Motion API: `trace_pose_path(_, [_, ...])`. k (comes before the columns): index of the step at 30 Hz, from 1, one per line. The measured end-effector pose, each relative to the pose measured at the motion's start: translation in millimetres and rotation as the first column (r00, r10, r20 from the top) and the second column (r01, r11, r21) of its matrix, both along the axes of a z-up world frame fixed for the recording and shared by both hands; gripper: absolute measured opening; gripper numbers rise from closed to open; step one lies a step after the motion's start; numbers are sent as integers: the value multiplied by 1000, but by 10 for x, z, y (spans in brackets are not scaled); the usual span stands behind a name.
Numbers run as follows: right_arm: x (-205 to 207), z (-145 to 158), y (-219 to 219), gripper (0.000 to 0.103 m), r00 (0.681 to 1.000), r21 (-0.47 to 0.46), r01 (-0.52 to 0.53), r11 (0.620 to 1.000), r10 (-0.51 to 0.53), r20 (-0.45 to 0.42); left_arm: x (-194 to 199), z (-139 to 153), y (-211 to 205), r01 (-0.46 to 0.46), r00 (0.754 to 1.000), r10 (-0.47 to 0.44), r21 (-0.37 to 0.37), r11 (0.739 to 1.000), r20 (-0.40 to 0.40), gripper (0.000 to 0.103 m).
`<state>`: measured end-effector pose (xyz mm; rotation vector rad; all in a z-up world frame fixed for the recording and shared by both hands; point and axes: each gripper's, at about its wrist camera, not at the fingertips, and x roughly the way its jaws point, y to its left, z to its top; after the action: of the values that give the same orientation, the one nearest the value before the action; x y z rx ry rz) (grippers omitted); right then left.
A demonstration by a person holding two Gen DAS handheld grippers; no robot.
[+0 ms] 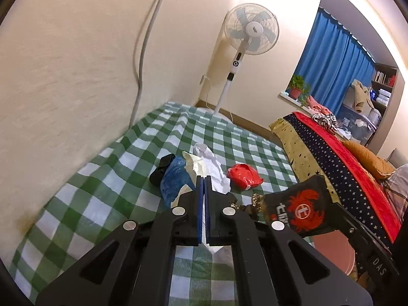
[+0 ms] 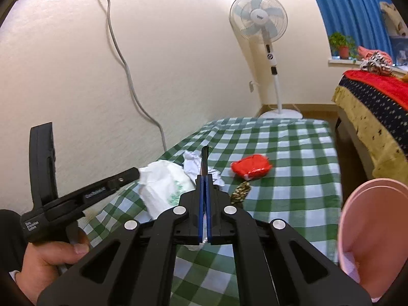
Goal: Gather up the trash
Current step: 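Lift the snack packet with the right tool while the left tool lifts the white paper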
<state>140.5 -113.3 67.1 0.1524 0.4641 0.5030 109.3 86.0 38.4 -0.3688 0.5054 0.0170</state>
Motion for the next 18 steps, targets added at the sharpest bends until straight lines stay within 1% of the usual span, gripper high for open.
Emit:
trace_pose_path(6, [-211, 114, -202, 2, 998, -24, 48, 999, -48, 28, -204, 164, -31, 1, 999, -2, 21, 1000, 43, 1])
trace_pose_path(10, [-332, 168, -328, 2, 996, -44, 82, 996, -80, 36, -303, 251, -77, 11, 998, -12, 22, 1000, 65, 1])
trace_pose_path(18, [-565, 302, -501, 2, 987, -87, 150, 985, -144, 65, -437, 372, -226, 58, 992, -60, 22, 998, 107, 1])
